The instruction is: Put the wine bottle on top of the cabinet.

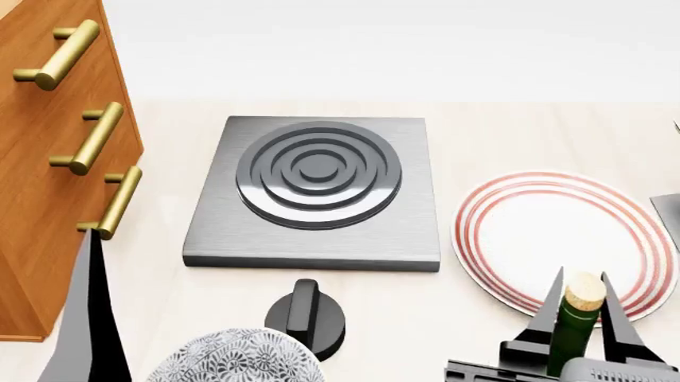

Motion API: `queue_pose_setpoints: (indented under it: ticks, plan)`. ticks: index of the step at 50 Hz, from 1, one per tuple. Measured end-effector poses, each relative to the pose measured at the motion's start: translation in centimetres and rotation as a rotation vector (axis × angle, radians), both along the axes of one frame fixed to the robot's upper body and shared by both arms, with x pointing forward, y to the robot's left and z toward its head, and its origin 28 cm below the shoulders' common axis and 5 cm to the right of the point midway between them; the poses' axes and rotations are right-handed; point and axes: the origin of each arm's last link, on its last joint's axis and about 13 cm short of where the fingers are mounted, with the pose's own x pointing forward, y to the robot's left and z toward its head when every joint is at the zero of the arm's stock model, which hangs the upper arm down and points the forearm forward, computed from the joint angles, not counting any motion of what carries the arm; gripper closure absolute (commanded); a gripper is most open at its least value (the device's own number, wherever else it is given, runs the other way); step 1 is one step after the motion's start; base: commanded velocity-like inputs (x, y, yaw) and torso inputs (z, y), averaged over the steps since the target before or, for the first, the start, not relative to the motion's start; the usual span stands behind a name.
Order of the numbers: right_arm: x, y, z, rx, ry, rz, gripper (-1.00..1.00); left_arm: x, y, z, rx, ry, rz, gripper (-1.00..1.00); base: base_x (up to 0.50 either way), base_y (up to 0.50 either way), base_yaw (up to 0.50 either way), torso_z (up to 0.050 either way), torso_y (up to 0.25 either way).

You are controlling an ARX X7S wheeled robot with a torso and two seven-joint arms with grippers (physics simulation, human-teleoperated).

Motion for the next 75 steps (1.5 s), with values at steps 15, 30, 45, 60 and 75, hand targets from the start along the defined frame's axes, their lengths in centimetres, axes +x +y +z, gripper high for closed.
queue_pose_setpoints:
  ticks: [15, 30, 45, 60, 75]
  plan:
    - [0.1, 0.0, 0.1, -0.001, 0.005, 0.005, 1.00, 0.0, 0.0, 0.0, 0.000, 0.002, 0.001, -1.00, 0.00, 0.00, 0.00, 0.000, 0.000]
    - [2.2, 0.0, 4.5, 0.032, -0.002, 0.109, 1.00, 0.0, 0.0, -0.1, 0.007, 0.015, -0.004, -1.00, 0.00, 0.00, 0.00, 0.000, 0.000]
    - [4.5, 1.5, 9.1, 0.021, -0.011, 0.307, 1.00, -0.1, -0.5, -0.4, 0.025, 0.050, -0.039, -1.00, 0.00, 0.00, 0.00, 0.000, 0.001]
    - [5.6, 3.6, 12.4, 0.123, -0.027, 0.497, 1.00, -0.4, -1.4, -1.1, -0.039, 0.134, -0.158, -1.00, 0.00, 0.00, 0.00, 0.000, 0.001]
    - [6.2, 5.2, 14.8, 0.147, -0.054, 0.593, 1.00, -0.6, -3.1, -2.1, -0.055, 0.259, -0.306, -1.00, 0.00, 0.00, 0.00, 0.000, 0.001]
